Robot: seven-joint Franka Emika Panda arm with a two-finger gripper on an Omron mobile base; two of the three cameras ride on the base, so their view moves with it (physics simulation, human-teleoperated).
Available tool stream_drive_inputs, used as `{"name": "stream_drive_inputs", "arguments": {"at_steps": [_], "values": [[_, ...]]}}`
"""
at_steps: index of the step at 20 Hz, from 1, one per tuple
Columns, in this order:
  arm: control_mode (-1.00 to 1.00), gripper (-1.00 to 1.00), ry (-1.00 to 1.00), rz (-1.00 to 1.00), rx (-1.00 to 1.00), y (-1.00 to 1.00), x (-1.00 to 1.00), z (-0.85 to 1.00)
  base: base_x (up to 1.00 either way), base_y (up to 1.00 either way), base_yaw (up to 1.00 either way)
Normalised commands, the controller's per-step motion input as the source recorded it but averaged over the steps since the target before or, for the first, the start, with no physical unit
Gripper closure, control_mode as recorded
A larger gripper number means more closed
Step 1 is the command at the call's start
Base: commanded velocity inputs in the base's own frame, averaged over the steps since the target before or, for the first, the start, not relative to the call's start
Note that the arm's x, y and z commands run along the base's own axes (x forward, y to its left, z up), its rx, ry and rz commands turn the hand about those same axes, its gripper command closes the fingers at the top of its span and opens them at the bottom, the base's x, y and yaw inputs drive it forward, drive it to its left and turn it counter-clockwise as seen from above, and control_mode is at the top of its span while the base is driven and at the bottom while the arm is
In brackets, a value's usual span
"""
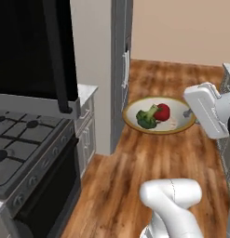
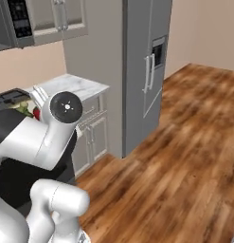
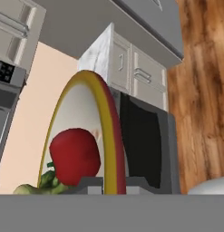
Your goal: Place the bowl containing the tomato and broccoli in the microwave. Close the microwave door and press the start button to microwave the meal.
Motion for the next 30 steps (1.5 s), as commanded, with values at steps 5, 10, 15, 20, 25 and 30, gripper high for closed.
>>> {"name": "stream_drive_inputs", "arguments": {"at_steps": [5,10,15,20,25,30], "values": [[1.00,1.00,0.00,0.00,0.00,0.00,0.00,0.00,0.66,-0.01,0.13],[1.00,1.00,0.00,0.00,0.00,0.00,0.00,0.00,0.56,-0.01,0.44],[1.00,1.00,0.00,0.00,0.00,0.00,0.00,0.00,0.49,-0.13,0.66],[1.00,1.00,0.00,0.00,0.00,0.00,0.00,0.00,0.64,-0.23,0.69],[1.00,1.00,0.00,0.00,0.00,0.00,0.00,0.00,0.69,-0.32,0.67],[1.00,1.00,0.00,0.00,0.00,0.00,0.00,0.00,0.67,-0.27,0.65]]}}
